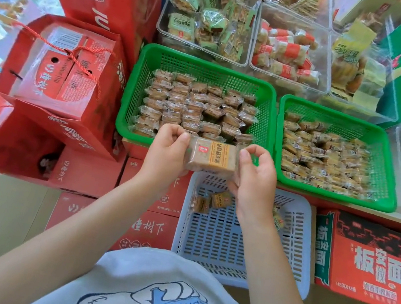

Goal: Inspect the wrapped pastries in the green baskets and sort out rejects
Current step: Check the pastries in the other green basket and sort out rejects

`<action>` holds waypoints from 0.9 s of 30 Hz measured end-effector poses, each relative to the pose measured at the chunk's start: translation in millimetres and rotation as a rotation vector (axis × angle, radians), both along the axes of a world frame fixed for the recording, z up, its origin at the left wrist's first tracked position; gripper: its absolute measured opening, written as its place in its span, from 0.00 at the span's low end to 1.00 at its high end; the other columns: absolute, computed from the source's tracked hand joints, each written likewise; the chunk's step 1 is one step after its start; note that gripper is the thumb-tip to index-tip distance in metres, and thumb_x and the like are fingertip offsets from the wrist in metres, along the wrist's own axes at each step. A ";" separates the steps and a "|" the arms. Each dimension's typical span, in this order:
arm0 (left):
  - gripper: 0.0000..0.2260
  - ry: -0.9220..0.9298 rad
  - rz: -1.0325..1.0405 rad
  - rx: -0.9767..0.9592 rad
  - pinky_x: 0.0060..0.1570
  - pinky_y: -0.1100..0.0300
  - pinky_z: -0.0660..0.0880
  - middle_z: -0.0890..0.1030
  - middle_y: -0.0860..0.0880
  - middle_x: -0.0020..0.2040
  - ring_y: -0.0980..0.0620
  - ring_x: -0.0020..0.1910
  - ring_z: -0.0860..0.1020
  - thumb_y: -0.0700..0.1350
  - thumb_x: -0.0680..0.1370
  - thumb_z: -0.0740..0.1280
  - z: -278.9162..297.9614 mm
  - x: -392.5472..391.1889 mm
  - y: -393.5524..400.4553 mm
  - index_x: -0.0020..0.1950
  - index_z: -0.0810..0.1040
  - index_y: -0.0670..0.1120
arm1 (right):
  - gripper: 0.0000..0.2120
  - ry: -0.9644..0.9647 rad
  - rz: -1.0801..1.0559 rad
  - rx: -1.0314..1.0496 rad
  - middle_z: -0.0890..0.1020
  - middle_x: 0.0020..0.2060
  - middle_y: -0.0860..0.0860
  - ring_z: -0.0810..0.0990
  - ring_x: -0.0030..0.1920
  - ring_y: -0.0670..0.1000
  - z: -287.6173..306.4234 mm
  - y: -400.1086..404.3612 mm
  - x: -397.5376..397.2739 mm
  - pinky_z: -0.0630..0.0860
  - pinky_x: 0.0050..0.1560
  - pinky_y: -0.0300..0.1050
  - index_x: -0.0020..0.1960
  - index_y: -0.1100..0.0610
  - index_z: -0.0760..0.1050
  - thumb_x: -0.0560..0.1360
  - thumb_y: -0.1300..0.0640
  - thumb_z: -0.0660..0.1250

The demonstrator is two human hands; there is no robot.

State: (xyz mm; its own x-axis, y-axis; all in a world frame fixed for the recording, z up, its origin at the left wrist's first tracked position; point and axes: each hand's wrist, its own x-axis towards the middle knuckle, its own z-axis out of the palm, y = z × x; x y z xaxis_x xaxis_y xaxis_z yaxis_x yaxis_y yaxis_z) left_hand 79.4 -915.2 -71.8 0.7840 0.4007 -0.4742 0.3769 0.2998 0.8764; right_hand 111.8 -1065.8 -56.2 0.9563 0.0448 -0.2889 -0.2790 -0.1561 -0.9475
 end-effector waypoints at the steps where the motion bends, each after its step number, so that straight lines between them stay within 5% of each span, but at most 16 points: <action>1: 0.05 0.013 0.015 -0.042 0.23 0.63 0.70 0.80 0.42 0.47 0.55 0.32 0.80 0.42 0.86 0.56 1.0 2.3 0.8 0.51 0.69 0.46 | 0.06 0.062 -0.017 0.078 0.85 0.41 0.52 0.83 0.38 0.52 0.4 3.0 2.1 0.74 0.29 0.43 0.49 0.50 0.71 0.84 0.58 0.60; 7: 0.06 0.032 0.033 -0.144 0.24 0.60 0.65 0.79 0.42 0.39 0.48 0.31 0.74 0.43 0.85 0.60 -9.0 12.5 16.0 0.49 0.71 0.45 | 0.04 0.126 -0.013 0.176 0.84 0.42 0.54 0.81 0.33 0.46 -0.8 14.0 17.4 0.70 0.23 0.35 0.51 0.54 0.69 0.84 0.60 0.58; 12: 0.16 0.105 -0.196 -0.278 0.36 0.57 0.80 0.81 0.43 0.61 0.48 0.52 0.84 0.57 0.78 0.68 -24.1 26.7 22.9 0.61 0.75 0.49 | 0.04 0.096 0.027 0.097 0.84 0.37 0.49 0.82 0.36 0.49 -9.3 9.2 38.9 0.75 0.27 0.40 0.51 0.53 0.69 0.84 0.59 0.59; 17: 0.13 -0.030 -0.249 -0.286 0.35 0.59 0.79 0.83 0.43 0.56 0.48 0.49 0.84 0.41 0.79 0.70 -40.8 46.3 19.6 0.63 0.73 0.44 | 0.09 0.097 0.041 -0.037 0.74 0.32 0.47 0.69 0.28 0.45 -33.6 3.5 67.6 0.66 0.26 0.38 0.51 0.54 0.69 0.83 0.48 0.60; 19: 0.11 -0.053 -0.277 -0.281 0.41 0.56 0.80 0.82 0.45 0.55 0.47 0.50 0.83 0.39 0.79 0.70 -52.1 58.4 23.5 0.59 0.74 0.47 | 0.16 0.125 0.169 -0.093 0.75 0.35 0.47 0.71 0.31 0.45 -41.8 -0.4 81.2 0.69 0.31 0.39 0.55 0.53 0.70 0.78 0.40 0.63; 21: 0.11 -0.074 -0.304 -0.277 0.51 0.52 0.80 0.80 0.44 0.55 0.45 0.53 0.82 0.38 0.79 0.70 -64.5 72.0 26.1 0.59 0.74 0.49 | 0.16 0.141 0.360 -0.216 0.78 0.42 0.54 0.76 0.36 0.47 -48.1 -1.8 94.2 0.73 0.35 0.41 0.57 0.52 0.73 0.77 0.43 0.68; 24: 0.16 -0.009 -0.329 0.072 0.64 0.52 0.74 0.78 0.48 0.63 0.48 0.64 0.77 0.45 0.81 0.68 -81.1 94.2 28.8 0.68 0.73 0.52 | 0.07 0.047 0.416 -0.339 0.80 0.43 0.49 0.79 0.42 0.45 -61.6 2.4 120.3 0.76 0.43 0.43 0.51 0.49 0.76 0.76 0.52 0.73; 27: 0.23 0.053 -0.548 0.918 0.73 0.50 0.61 0.67 0.47 0.76 0.47 0.77 0.62 0.49 0.83 0.61 -108.8 111.1 35.0 0.78 0.64 0.46 | 0.14 -0.033 0.274 -0.432 0.78 0.50 0.41 0.78 0.54 0.48 -77.6 11.6 150.6 0.74 0.55 0.44 0.57 0.46 0.73 0.76 0.55 0.73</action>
State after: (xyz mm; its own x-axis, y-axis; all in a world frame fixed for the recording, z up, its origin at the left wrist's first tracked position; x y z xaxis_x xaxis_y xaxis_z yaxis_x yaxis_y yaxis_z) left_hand 190.5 -880.2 -180.6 0.9525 0.2212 -0.2094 0.3046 -0.6877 0.6591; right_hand 262.4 -1054.2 -133.8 0.9351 0.1781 -0.3064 -0.1441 -0.5989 -0.7878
